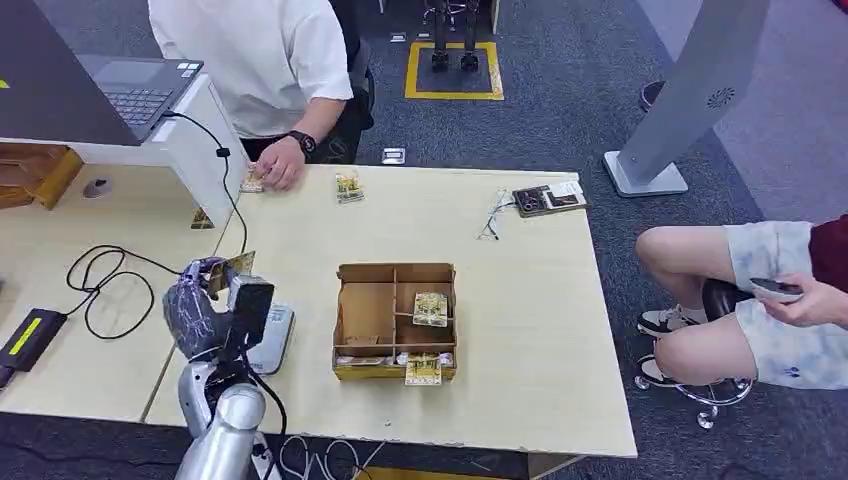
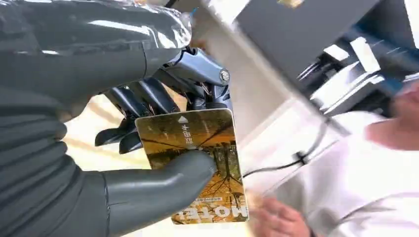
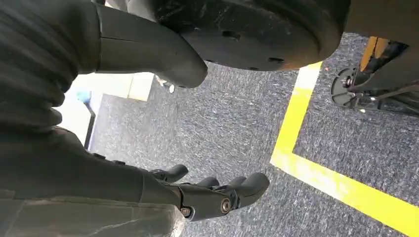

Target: Pass the card to the sensor for recognition and then transmit it.

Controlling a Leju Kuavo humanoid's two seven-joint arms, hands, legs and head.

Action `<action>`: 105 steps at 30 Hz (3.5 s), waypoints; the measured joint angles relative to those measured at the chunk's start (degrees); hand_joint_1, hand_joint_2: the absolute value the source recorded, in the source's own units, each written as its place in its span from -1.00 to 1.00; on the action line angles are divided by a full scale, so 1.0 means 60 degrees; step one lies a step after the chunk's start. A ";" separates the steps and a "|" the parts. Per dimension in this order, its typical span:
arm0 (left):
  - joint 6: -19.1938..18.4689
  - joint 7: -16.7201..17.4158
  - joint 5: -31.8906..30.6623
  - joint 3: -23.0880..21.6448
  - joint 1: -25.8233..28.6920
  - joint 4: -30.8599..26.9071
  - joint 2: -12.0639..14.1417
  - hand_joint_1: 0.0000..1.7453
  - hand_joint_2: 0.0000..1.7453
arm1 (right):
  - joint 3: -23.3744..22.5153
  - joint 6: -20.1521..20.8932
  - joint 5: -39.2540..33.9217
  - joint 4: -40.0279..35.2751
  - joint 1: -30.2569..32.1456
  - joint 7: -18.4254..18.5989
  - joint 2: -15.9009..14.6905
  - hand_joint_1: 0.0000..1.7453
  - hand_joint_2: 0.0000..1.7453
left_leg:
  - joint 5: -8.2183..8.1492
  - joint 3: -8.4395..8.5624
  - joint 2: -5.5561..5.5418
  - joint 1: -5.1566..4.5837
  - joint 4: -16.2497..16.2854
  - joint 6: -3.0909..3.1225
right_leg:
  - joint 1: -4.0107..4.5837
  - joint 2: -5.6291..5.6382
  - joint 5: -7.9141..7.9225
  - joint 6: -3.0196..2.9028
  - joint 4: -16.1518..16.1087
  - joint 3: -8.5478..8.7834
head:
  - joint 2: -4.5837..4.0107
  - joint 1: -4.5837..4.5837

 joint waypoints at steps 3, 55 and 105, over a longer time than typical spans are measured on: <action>-0.0262 0.0342 0.1731 -0.0504 -0.0172 0.0344 0.0358 1.00 1.00 | -0.0015 -0.0025 0.0000 0.0000 0.0000 -0.0029 0.0000 -1.00 1.00 | 0.0002 0.0000 -0.0001 0.0000 0.0000 -0.0002 | 0.0000 -0.0001 0.0001 -0.0001 0.0002 0.0001 | 0.0000 0.0000; -0.1319 0.1117 0.4810 -0.3159 -0.2068 0.4783 0.2441 1.00 1.00 | -0.0455 -0.0215 0.0200 0.0000 0.0032 -0.0131 0.0077 -1.00 1.00 | 0.0031 0.0019 0.0003 0.0000 -0.0002 -0.0044 | 0.0000 0.0002 0.0021 -0.0032 0.0032 0.0007 | 0.0000 0.0004; 0.0088 -0.3763 0.1265 0.3642 -0.1424 0.2371 0.0042 1.00 1.00 | -0.0557 -0.0168 0.0812 -0.0004 0.0022 -0.0113 0.0157 -1.00 1.00 | 0.0035 -0.0008 0.0001 0.0000 -0.0001 -0.0051 | 0.0000 0.0005 0.0020 -0.0034 0.0039 -0.0023 | 0.0000 0.0004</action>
